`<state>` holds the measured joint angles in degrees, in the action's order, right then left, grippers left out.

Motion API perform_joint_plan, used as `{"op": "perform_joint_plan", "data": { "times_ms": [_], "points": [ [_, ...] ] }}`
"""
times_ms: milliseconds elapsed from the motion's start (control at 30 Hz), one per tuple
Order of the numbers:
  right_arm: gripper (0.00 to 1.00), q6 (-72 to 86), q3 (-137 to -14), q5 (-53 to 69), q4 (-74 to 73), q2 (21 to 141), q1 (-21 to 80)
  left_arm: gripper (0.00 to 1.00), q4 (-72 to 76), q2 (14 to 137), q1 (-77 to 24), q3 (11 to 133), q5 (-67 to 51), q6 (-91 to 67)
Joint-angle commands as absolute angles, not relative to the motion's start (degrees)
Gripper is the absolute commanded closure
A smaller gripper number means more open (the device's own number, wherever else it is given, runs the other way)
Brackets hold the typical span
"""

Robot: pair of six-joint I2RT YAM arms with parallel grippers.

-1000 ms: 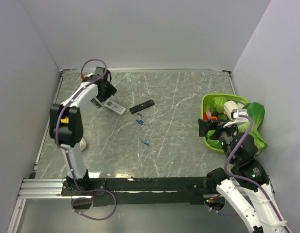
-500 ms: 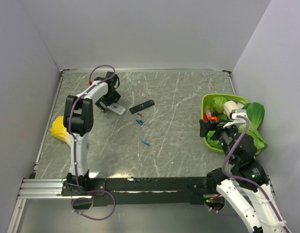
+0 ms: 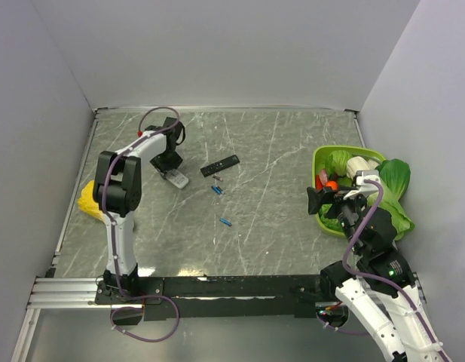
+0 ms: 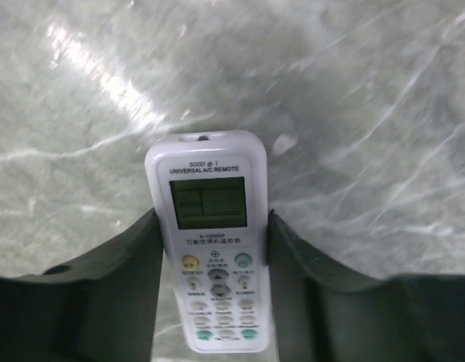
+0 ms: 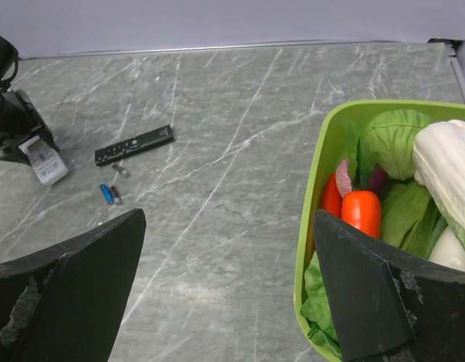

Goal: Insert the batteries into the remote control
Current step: Pick up the remote control from the center of the board, then adjust the remote control.

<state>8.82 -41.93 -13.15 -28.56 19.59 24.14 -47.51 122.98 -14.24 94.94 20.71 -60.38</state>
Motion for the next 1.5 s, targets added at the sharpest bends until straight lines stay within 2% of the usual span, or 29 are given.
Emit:
{"op": "perform_joint_plan", "data": {
  "times_ms": [0, 300, 567, 800, 900, 1067, 1467],
  "points": [
    [0.0, 8.43, -42.54, -9.41, -27.33, 20.3, 24.35, 0.64, -43.26, 114.8, -14.59, 90.27, 18.37, -58.8],
    [0.0, 11.69, -45.17, 7.26, -30.23, 29.7, 24.43, 0.93, -25.42, 93.89, -14.59, 74.2, 6.19, -50.64],
    [0.0, 15.11, -47.2, 27.31, -26.73, 39.19, 24.87, 0.92, 7.59, 70.24, -14.59, 50.82, -16.32, -47.99],
    [0.0, 25.46, -45.71, 38.66, -12.41, 44.2, 29.43, 0.9, 29.48, 56.97, -14.94, 38.68, -29.43, -53.59],
    [0.0, 31.8, -43.07, 43.23, -1.18, 46.4, 31.63, 0.89, 39.24, 54.76, -16.08, 35.25, -32.86, -56.94],
    [0.0, 41.73, -40.78, 47.02, 19.12, 52.29, 35.5, 0.86, 49.73, 53.18, -19.06, 32.08, -35.86, -59.85],
    [0.0, 46.23, -45.35, 46.5, 34.45, 64.24, 43.41, 0.84, 54.84, 51.86, -24.34, 34.19, -39.72, -60.2]
  ]
}}
